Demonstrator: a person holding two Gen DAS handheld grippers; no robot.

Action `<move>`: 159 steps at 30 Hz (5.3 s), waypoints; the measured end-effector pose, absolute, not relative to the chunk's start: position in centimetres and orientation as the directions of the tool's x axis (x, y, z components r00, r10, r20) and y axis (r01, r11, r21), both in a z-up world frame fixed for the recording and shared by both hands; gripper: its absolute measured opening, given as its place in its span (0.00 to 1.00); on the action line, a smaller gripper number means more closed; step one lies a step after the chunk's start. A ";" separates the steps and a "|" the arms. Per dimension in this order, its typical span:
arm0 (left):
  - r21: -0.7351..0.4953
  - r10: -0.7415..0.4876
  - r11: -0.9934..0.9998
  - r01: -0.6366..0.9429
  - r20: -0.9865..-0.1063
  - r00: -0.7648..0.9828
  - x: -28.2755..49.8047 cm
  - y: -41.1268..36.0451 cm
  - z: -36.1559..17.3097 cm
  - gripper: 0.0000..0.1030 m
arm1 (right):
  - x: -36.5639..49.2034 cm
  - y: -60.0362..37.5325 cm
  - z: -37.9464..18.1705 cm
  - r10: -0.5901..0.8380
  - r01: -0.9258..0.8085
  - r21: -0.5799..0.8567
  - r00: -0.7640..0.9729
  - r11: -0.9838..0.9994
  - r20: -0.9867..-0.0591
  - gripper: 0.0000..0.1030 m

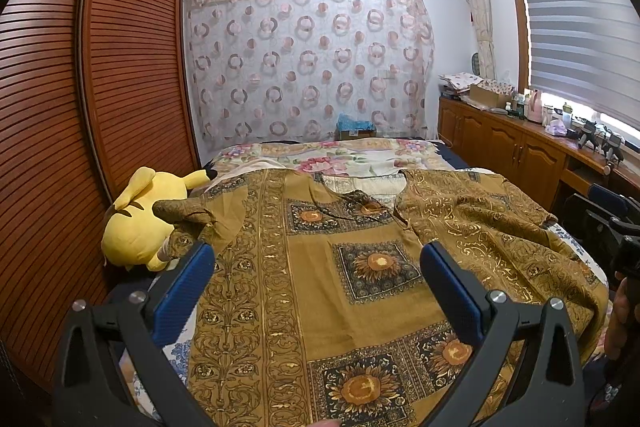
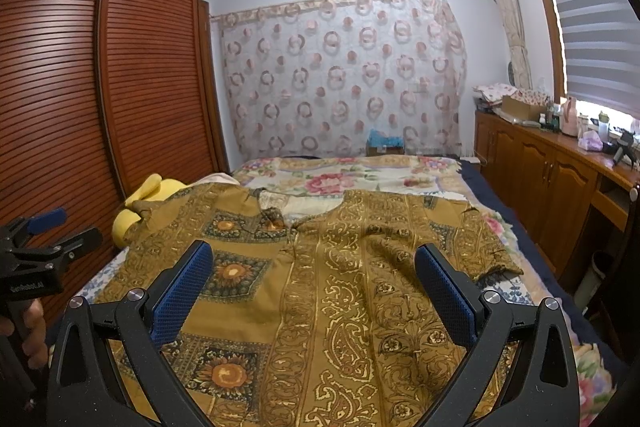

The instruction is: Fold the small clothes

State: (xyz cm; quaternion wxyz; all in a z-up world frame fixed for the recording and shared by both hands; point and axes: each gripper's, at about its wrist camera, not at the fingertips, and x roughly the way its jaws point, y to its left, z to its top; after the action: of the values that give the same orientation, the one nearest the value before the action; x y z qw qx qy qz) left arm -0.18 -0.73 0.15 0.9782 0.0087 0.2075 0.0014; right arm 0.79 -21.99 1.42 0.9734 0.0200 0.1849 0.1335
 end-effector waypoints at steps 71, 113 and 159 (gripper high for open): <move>0.060 0.077 0.997 -0.053 -0.548 0.833 3.1 5.3 -5.7 1.00 | 2.6 -19.8 -1.1 0.277 -0.275 0.065 0.869 0.959 -0.410 1.00; -0.166 -0.064 0.981 -0.100 -0.766 0.640 18.4 21.2 -11.6 0.36 | 8.9 -12.7 -7.8 0.435 -0.508 0.081 0.632 0.858 -0.641 0.99; 0.012 -0.183 0.966 0.260 -0.679 0.711 11.5 6.9 -4.2 0.44 | 8.1 -13.1 -7.5 0.420 -0.487 0.065 0.667 0.871 -0.615 0.99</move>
State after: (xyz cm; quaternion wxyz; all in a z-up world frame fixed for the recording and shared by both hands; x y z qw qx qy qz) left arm 11.50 6.93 -4.16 0.9234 0.0534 0.3608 -0.1197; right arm 8.15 -13.10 -7.51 0.9115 -0.0525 0.3232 0.2488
